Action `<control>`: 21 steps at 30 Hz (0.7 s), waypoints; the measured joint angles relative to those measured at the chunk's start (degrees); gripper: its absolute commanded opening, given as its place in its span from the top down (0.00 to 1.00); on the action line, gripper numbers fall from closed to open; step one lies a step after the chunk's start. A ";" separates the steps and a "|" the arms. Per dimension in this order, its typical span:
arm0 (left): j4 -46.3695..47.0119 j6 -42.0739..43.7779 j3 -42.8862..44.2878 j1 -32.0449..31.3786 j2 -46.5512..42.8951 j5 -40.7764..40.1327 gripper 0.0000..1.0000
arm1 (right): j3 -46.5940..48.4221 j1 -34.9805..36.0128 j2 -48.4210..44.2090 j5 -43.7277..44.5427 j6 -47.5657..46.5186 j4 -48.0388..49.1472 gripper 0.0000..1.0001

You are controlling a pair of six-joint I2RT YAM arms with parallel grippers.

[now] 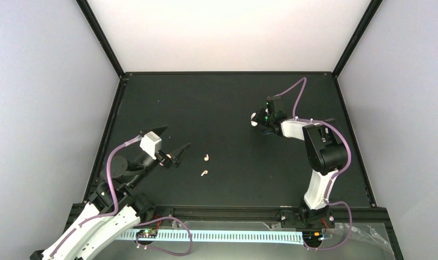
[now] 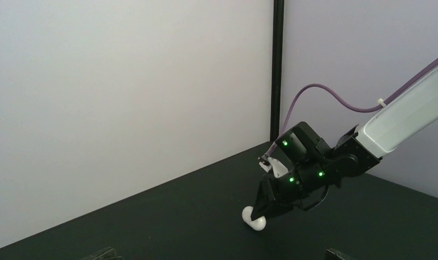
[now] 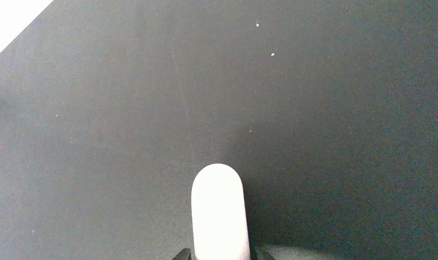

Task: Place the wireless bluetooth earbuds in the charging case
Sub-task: Place the charging case at the center of the board.

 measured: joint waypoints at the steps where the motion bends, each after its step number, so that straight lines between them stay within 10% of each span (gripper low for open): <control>1: 0.00 0.09 -0.04 0.00 0.04 0.00 0.01 | 0.02 -0.04 0.00 -0.20 -0.02 -0.13 0.67; 11: -0.02 0.20 -0.24 0.00 0.85 0.31 0.01 | -1.42 -0.15 -2.21 -0.63 0.00 -2.16 0.43; 21: -0.90 -4.94 -0.11 0.00 2.91 -3.19 0.01 | -9.22 9.64 -24.35 3.85 -2.71 -7.06 0.42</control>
